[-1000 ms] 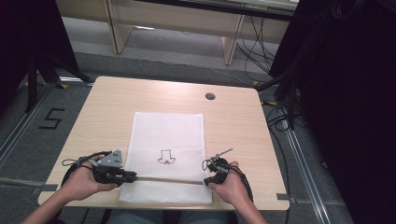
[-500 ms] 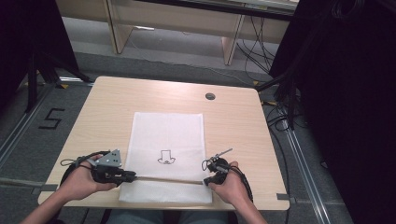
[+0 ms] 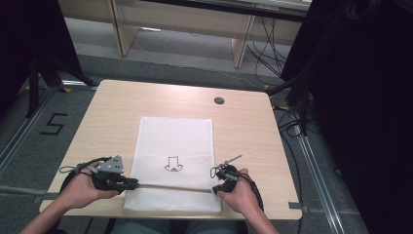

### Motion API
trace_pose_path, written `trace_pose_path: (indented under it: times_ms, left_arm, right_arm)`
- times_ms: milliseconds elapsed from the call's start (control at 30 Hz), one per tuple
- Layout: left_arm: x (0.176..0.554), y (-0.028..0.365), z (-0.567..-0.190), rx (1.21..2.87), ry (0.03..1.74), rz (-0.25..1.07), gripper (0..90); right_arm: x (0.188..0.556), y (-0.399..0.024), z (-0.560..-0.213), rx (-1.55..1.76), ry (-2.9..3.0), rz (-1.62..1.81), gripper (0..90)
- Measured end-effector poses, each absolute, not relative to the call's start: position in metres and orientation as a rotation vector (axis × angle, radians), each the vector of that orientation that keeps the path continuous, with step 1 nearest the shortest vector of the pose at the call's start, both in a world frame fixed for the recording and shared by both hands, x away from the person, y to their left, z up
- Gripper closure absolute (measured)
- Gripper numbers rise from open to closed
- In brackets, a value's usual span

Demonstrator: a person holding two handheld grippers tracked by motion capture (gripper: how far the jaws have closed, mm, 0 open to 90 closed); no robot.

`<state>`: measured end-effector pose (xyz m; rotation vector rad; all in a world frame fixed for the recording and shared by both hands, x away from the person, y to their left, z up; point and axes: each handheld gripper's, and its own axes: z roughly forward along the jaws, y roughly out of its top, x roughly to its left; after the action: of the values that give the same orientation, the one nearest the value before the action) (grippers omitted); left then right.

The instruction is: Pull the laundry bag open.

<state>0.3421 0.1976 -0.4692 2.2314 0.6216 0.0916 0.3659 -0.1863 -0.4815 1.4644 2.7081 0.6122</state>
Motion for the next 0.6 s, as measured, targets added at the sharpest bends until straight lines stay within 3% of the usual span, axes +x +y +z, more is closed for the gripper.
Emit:
trace_pose_path:
  times_ms: [600]
  left_arm:
    - [0.345,0.231,-0.471,2.206,0.774,0.155,81.9]
  right_arm:
    - [0.367,-0.186,-0.481,1.475,2.717,0.606,90.0]
